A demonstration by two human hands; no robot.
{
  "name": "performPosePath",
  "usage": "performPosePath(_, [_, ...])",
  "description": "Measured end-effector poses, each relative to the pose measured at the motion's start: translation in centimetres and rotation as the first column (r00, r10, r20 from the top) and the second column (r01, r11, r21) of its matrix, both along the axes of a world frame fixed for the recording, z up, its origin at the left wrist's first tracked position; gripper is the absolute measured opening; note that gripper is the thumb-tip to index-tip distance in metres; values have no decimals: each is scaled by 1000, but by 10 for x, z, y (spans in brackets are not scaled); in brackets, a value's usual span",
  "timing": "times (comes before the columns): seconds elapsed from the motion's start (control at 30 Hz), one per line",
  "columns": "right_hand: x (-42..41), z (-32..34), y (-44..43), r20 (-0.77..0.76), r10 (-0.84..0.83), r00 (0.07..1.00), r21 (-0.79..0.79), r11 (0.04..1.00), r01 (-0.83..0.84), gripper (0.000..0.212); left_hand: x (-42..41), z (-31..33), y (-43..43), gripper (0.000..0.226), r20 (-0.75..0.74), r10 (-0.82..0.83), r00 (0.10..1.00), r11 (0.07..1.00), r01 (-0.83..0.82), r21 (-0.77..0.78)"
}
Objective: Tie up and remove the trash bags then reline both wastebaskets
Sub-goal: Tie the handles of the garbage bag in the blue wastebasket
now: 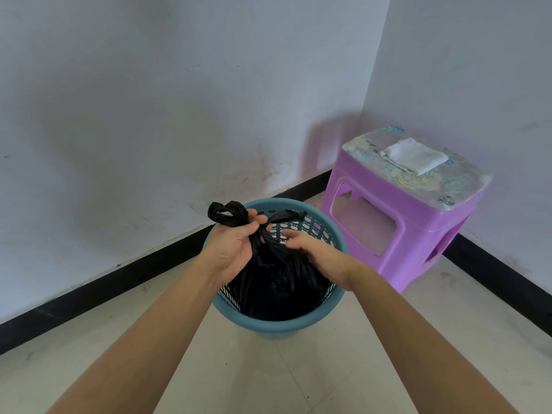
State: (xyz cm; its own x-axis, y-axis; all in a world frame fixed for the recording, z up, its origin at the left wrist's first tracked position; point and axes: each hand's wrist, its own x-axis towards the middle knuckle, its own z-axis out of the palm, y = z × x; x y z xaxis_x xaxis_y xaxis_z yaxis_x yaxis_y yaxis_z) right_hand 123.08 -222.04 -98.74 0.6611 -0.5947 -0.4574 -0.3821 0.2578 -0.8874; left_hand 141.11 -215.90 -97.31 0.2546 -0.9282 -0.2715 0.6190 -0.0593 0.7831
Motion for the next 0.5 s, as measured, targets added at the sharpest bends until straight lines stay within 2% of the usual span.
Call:
performPosePath(0.03, [1,-2,-1,29,-56,998,26,998,55,62,-1,0,0,21,25,-24,999,1000,24,3])
performPosePath(0.1, [3,0,2,58,-144,988,-55,988,148,68,-4,-2,1,25,74,-55,996,998,54,13])
performPosePath(0.17, [7,4,6,195,-258,946,-143,947,288,48,-9,-3,0,27,93,-64,994,998,62,21])
performPosePath(0.23, [9,8,5,374,-415,829,-30,888,459,34,-14,-3,-2,31,106,-60,992,998,57,34])
performPosePath(0.3, [7,13,-3,459,-571,681,190,812,552,41,-13,-2,-6,36,69,-4,998,999,2,39])
performPosePath(0.37, [2,16,-14,479,-701,528,426,712,559,50,-8,2,-13,36,-35,90,995,995,-89,36])
performPosePath(0.43, [-2,19,-20,483,-745,461,511,667,543,51,-9,7,-17,35,-137,120,983,992,-116,38])
performPosePath(0.5, [2,19,-17,488,-749,449,541,663,517,49,-15,12,-15,40,-218,94,971,995,-89,34])
